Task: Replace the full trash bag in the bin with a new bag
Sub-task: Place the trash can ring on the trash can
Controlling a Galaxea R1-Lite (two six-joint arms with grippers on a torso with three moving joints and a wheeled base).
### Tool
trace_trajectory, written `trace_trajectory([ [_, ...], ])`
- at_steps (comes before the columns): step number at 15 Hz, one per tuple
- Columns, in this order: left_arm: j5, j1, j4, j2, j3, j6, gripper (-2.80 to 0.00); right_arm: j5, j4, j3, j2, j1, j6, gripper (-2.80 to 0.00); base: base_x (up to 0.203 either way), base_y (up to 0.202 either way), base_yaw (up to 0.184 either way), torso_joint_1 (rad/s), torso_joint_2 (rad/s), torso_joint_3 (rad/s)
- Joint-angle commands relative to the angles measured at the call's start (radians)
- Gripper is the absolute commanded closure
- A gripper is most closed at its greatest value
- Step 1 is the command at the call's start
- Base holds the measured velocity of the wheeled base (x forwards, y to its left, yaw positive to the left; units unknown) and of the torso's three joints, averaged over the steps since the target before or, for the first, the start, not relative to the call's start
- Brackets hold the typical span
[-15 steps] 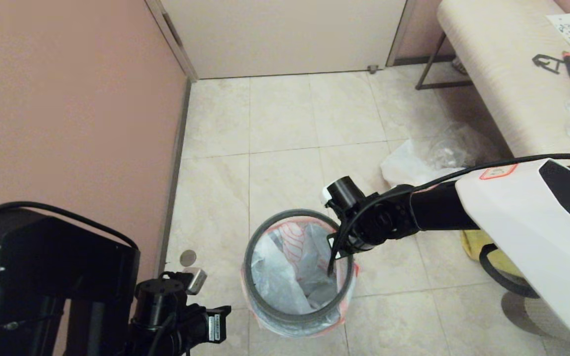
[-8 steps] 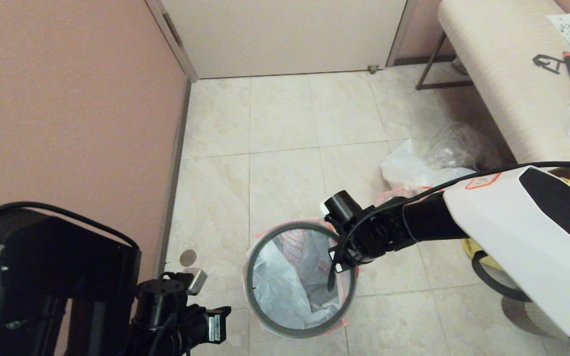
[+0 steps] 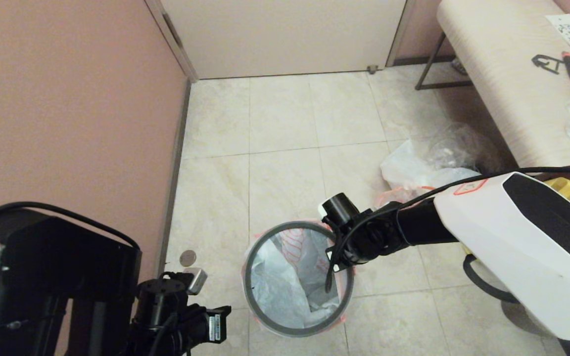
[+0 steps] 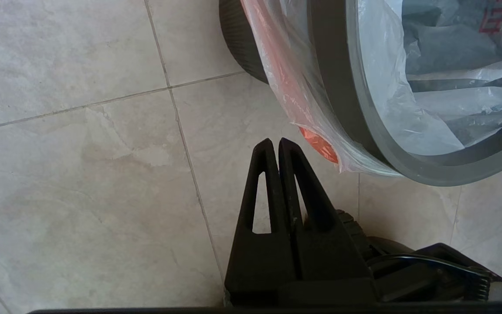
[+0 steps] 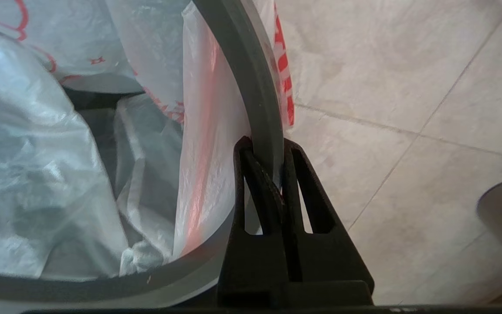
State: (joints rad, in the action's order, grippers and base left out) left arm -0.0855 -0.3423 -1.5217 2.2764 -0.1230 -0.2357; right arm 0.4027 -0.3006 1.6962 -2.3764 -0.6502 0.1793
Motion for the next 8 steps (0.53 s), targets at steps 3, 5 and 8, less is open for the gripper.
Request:
trace_trajectory([
  [3,0.000,0.000,-0.008,0.002,0.001,-0.002,0.00,0.014,0.001,0.004,-0.031,-0.002,-0.004,0.00,0.000,0.000,0.000,0.000,0.00,0.000],
  [5,0.000,0.000,-0.008,0.000,0.002,-0.002,0.00,0.013,0.001,0.019,-0.039,-0.002,-0.004,0.00,0.000,0.000,0.000,0.000,0.00,0.000],
  [8,0.000,0.000,-0.008,0.000,0.002,-0.002,0.00,0.013,0.001,0.036,-0.047,-0.003,-0.005,0.00,0.000,0.000,0.000,0.000,0.00,0.000],
])
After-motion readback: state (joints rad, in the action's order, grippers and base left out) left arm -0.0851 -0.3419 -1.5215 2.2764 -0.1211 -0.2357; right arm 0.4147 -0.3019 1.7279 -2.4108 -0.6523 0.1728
